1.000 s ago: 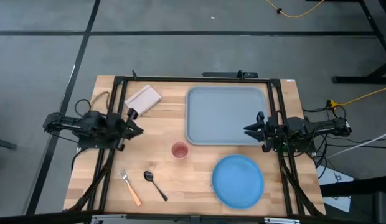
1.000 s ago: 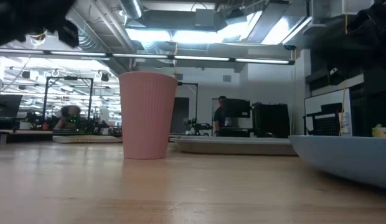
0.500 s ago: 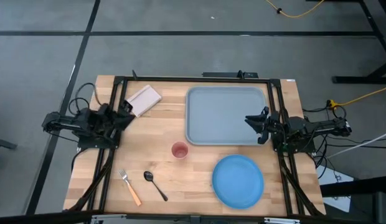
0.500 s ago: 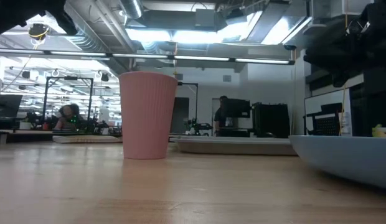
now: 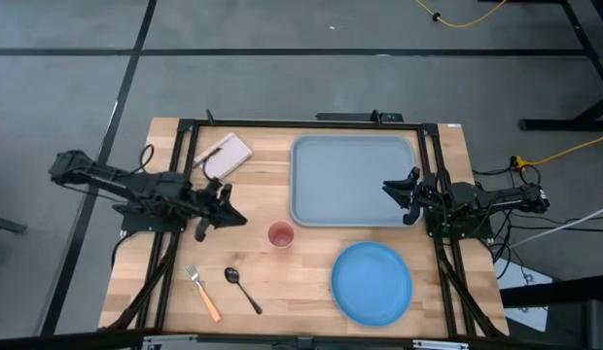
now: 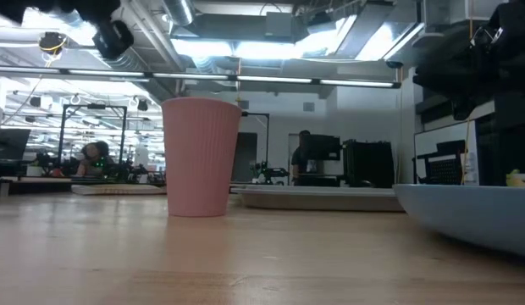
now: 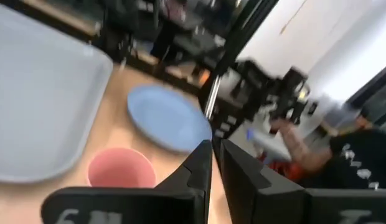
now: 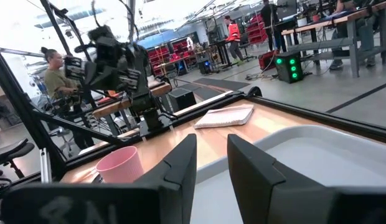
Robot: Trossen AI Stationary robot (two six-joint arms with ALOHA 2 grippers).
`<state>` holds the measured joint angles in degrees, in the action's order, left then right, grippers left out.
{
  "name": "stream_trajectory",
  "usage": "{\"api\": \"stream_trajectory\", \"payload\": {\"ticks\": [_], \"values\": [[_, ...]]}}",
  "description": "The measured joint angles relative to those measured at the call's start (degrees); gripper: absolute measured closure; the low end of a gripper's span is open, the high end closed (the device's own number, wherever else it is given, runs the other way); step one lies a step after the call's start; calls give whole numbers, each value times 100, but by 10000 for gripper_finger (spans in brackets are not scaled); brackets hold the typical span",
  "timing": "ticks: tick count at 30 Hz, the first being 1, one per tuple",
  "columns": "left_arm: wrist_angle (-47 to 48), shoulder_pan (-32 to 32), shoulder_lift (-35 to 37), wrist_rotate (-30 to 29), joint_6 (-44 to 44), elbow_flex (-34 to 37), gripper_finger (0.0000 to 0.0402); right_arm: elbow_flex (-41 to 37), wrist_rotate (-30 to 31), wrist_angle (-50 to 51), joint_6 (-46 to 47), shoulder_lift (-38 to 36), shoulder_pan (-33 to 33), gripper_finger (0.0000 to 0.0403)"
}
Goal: Pick and place plate/cup/fork/spoon on tray
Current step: Move the fork to the center of the table
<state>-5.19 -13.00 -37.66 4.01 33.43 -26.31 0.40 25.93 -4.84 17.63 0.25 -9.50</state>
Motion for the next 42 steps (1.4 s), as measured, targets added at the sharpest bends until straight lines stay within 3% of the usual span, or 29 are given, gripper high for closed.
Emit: {"api": "stream_trajectory", "payload": {"ticks": [11,22,33,42], "values": [[2667,-627,-1425,-83,-358,-1993,374,0,-51,4,20,0,0,308],[3099,-1411,-2161,-243,495,-2159,374,0,-358,31,17,-1,0,308],[3382,-2235,-2938,-248,2180,-2159,397,2,-361,33,-17,0,0,308],[3771,-3317,-3742,459,4688,-2159,400,2,-358,35,-223,0,0,308]]}}
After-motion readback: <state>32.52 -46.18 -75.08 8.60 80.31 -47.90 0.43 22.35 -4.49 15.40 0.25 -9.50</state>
